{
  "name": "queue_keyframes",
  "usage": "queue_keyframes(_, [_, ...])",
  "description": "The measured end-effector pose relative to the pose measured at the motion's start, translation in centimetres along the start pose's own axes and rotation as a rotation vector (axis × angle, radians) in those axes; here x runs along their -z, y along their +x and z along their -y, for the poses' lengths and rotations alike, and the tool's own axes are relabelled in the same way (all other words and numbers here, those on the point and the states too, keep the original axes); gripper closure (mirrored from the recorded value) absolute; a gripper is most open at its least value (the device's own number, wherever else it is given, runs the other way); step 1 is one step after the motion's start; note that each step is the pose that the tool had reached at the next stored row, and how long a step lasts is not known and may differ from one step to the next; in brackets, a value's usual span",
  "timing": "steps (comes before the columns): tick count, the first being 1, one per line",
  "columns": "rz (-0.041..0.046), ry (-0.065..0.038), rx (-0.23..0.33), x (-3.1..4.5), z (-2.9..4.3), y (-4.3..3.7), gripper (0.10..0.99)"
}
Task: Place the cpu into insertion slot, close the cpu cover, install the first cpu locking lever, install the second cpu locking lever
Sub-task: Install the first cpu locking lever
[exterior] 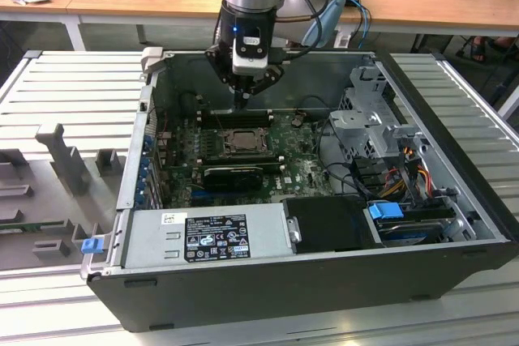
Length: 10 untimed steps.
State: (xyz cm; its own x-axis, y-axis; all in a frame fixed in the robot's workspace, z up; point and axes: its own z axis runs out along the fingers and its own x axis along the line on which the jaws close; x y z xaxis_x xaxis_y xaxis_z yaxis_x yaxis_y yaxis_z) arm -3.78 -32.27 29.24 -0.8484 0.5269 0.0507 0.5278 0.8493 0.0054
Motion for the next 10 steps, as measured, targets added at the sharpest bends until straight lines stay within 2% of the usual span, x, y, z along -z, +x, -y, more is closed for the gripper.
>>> queue_keyframes(10, [-0.0004,0.004,0.079,0.00,0.00,0.00,0.980])
